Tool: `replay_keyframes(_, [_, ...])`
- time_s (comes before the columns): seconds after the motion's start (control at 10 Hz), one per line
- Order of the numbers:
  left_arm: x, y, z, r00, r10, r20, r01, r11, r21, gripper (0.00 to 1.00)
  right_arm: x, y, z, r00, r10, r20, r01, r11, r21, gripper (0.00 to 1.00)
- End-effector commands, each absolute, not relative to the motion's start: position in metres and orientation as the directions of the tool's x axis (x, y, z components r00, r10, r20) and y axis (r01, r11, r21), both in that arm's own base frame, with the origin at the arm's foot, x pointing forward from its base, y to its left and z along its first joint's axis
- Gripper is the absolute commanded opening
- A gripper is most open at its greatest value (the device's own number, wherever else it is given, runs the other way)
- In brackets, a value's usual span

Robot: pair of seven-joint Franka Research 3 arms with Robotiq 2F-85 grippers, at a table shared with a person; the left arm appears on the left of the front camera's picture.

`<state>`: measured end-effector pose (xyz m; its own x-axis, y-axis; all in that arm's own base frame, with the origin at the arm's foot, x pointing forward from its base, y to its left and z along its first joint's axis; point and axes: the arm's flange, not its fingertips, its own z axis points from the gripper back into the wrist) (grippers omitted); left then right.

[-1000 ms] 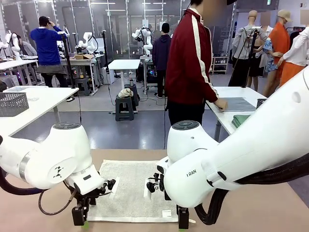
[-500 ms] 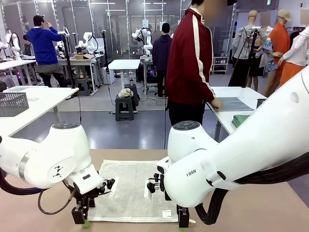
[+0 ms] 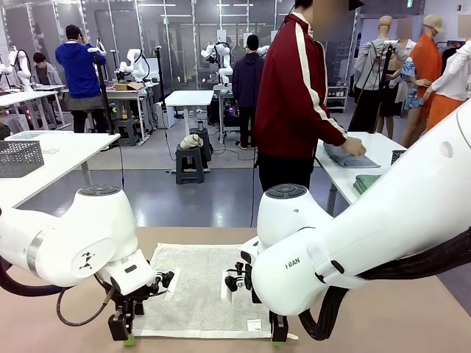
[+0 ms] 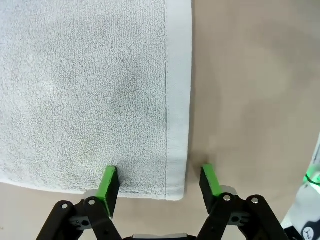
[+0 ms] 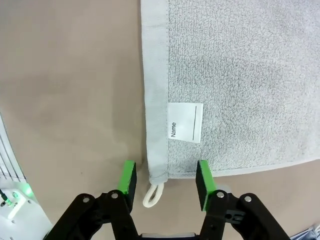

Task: Fold the towels and place them in the basket.
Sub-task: When a person lays out a Towel with hook on the table, fold it in half twice.

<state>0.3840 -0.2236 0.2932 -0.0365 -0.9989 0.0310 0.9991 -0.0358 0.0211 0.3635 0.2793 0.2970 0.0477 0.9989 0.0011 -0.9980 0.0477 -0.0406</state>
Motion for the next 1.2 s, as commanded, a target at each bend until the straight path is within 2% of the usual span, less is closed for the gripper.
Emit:
replay_keyframes(0.0, [0.3848,-0.2181,0.2904,-0.046,-0.999,0.026,0.998,-0.044,0.044,0.82,0.3665,0.278,0.2901,0.026,1.0,0.008,-0.998,0.027,-0.058,0.61])
replay_keyframes(0.2, [0.3856,-0.2193,0.2906,-0.043,-0.999,0.02,0.998,-0.042,0.046,0.82,0.3672,0.2775,0.2902,0.027,1.0,0.01,-0.998,0.028,-0.048,0.61])
replay_keyframes(0.3, [0.3859,-0.2201,0.2908,-0.043,-0.999,0.013,0.998,-0.042,0.048,0.71,0.3676,0.2773,0.2902,0.03,1.0,0.009,-0.998,0.03,-0.048,0.41])
replay_keyframes(0.4, [0.3859,-0.2207,0.2914,-0.041,-0.999,0.015,0.998,-0.04,0.049,0.65,0.3677,0.2774,0.2901,0.029,1.0,0.007,-0.998,0.029,-0.055,0.43])
replay_keyframes(0.7, [0.3855,-0.2199,0.2943,-0.034,-0.999,0.011,0.998,-0.034,0.053,0.63,0.3682,0.2773,0.2893,0.033,0.999,0.009,-0.998,0.033,-0.058,0.43])
replay_keyframes(0.8, [0.386,-0.2199,0.2947,-0.034,-0.999,0.001,0.998,-0.034,0.053,0.45,0.3684,0.2768,0.2895,0.032,0.999,0.011,-0.998,0.033,-0.061,0.29])
replay_keyframes(0.9, [0.3862,-0.2203,0.2958,-0.035,-0.999,-0.001,0.998,-0.035,0.052,0.43,0.3682,0.2767,0.2902,0.036,0.999,0.013,-0.998,0.036,-0.057,0.23])
replay_keyframes(1.0, [0.3866,-0.2216,0.2977,-0.038,-0.999,-0.005,0.998,-0.038,0.053,0.25,0.368,0.2769,0.2917,0.038,0.999,0.015,-0.998,0.038,-0.054,0.09])
replay_keyframes(1.1, [0.3867,-0.2217,0.2993,-0.04,-0.999,-0.008,0.998,-0.04,0.054,0.23,0.3683,0.2774,0.2928,0.038,0.999,0.017,-0.998,0.039,-0.051,0.03])
